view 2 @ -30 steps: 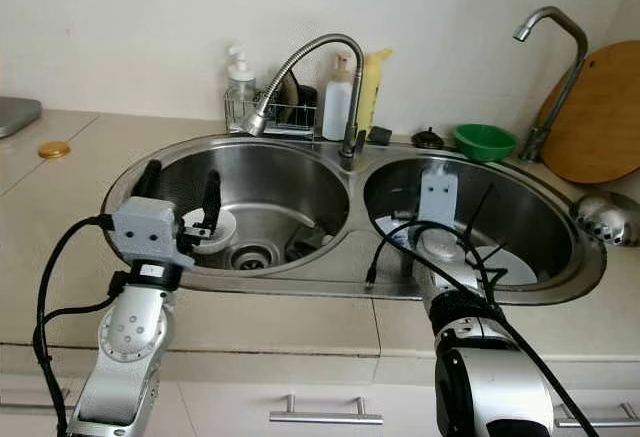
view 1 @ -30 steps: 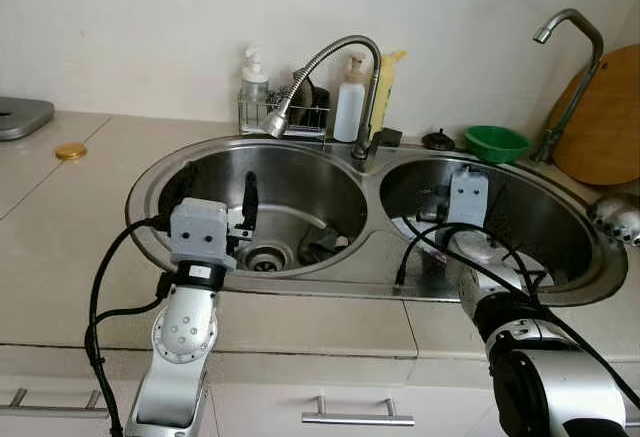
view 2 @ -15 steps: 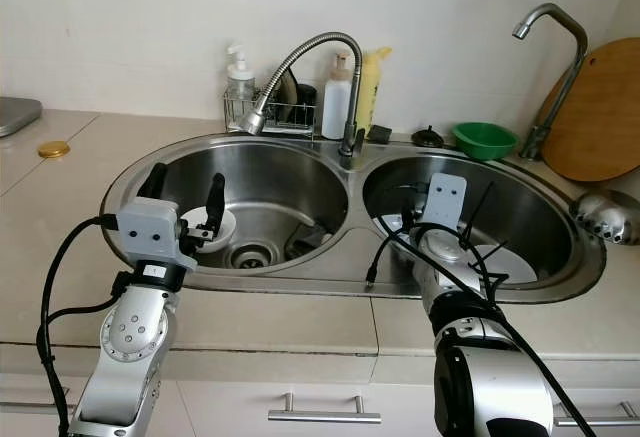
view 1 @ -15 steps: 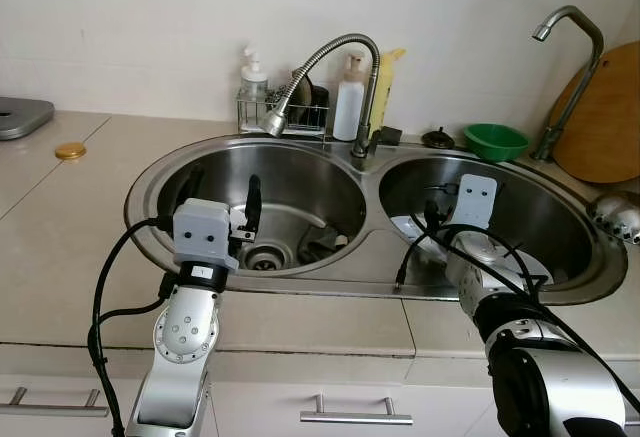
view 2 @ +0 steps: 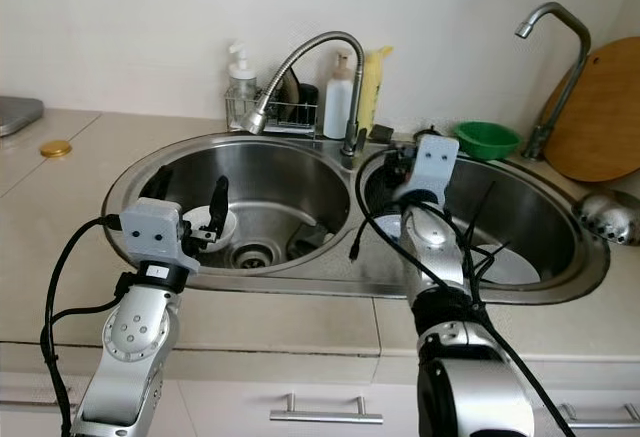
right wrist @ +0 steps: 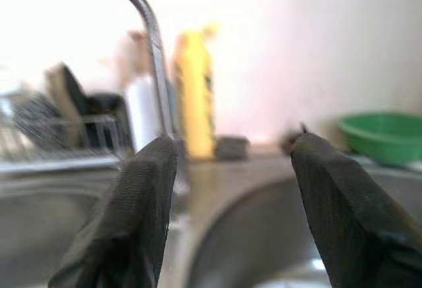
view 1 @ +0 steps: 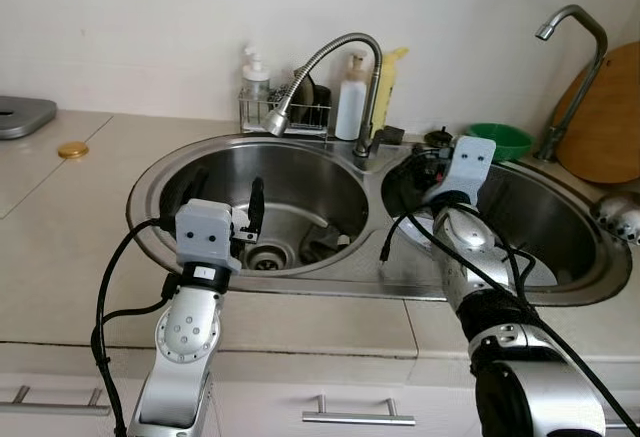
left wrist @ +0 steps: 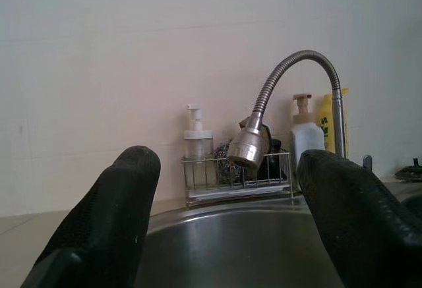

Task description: Kitchen organization

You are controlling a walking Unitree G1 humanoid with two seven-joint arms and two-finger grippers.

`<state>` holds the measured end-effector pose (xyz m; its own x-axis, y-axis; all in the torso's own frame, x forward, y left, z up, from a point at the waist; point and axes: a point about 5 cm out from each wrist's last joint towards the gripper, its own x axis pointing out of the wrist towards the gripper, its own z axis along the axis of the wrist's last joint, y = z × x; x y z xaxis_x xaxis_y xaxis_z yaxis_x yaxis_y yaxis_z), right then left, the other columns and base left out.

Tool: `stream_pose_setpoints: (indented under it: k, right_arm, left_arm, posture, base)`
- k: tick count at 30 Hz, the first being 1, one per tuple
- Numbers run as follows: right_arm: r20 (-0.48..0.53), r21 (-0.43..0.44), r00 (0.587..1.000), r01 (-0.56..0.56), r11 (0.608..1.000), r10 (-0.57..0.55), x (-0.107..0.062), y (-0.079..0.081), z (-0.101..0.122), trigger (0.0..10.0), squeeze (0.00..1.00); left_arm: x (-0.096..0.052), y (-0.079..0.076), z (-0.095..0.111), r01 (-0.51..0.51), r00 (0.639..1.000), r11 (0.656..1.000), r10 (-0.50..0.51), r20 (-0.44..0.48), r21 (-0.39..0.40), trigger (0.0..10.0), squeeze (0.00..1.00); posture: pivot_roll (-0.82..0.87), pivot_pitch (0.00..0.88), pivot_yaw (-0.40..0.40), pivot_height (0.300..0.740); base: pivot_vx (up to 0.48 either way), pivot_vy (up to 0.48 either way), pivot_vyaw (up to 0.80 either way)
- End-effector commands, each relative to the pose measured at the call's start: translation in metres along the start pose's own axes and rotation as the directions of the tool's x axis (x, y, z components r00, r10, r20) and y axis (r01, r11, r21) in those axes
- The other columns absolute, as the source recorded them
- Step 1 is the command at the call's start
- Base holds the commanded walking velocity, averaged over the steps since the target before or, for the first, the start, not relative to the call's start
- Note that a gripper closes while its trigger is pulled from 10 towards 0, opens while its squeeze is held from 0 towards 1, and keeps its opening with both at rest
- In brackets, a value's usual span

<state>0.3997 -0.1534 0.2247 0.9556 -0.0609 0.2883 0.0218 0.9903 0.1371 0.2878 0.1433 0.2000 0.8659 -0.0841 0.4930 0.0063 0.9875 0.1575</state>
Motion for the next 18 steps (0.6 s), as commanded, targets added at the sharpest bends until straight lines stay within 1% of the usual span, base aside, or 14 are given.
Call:
stream_pose_setpoints:
  k: [1, 3, 5, 7, 10, 13, 18]
  right_arm:
    - [0.053, -0.007, 0.998, -0.023, 1.0, 0.023, -0.001, 0.006, 0.007, 10.0, 0.0]
    - [0.06, -0.01, 0.998, -0.029, 1.0, 0.029, -0.002, 0.007, 0.007, 10.0, 0.0]
    - [0.079, -0.035, 0.996, -0.042, 0.998, 0.045, -0.003, 0.01, 0.009, 10.0, 0.0]
    - [0.089, -0.028, 0.995, -0.048, 0.998, 0.051, -0.005, 0.011, 0.01, 10.0, 0.0]
    - [0.099, -0.022, 0.993, -0.058, 0.998, 0.06, -0.007, 0.012, 0.011, 10.0, 0.0]
    - [0.114, -0.002, 0.992, -0.058, 0.998, 0.058, -0.009, 0.012, 0.013, 10.0, 0.0]
    - [0.14, -0.006, 0.987, -0.077, 0.997, 0.077, -0.012, 0.014, 0.015, 10.0, 0.0]
  left_arm:
    - [0.002, 0.0, 0.007, 0.004, 0.999, 1.0, -0.004, 0.036, -0.005, 10.0, 0.0]
    - [0.002, 0.0, 0.008, 0.005, 0.999, 1.0, -0.005, 0.038, -0.005, 10.0, 0.0]
    - [0.002, 0.0, 0.009, 0.009, 0.999, 1.0, -0.009, 0.045, -0.001, 10.0, 0.0]
    - [0.002, -0.001, 0.01, 0.011, 0.998, 1.0, -0.011, 0.055, 0.002, 10.0, 0.0]
    - [0.002, 0.0, 0.012, 0.009, 0.998, 1.0, -0.009, 0.068, 0.001, 10.0, 0.0]
    - [0.002, -0.001, 0.013, 0.01, 0.997, 1.0, -0.009, 0.074, -0.002, 10.0, 0.0]
    - [0.002, 0.001, 0.015, 0.003, 0.996, 1.0, -0.003, 0.086, -0.001, 10.0, 0.0]
  posture:
    - [0.16, 0.0, -0.071, 0.74]
    - [0.16, 0.0, -0.071, 0.74]
    - [0.16, 0.0, -0.073, 0.74]
    - [0.16, 0.0, -0.073, 0.74]
    - [0.16, 0.0, -0.072, 0.74]
    - [0.16, 0.0, -0.072, 0.74]
    - [0.16, 0.0, -0.072, 0.74]
  base:
    - [0.0, 0.48, 0.0]
    - [0.0, 0.48, 0.0]
    - [0.0, 0.48, 0.0]
    - [0.0, 0.48, 0.0]
    - [0.0, 0.313, 0.0]
    - [0.0, 0.0, -0.8]
    - [0.0, 0.0, -0.8]
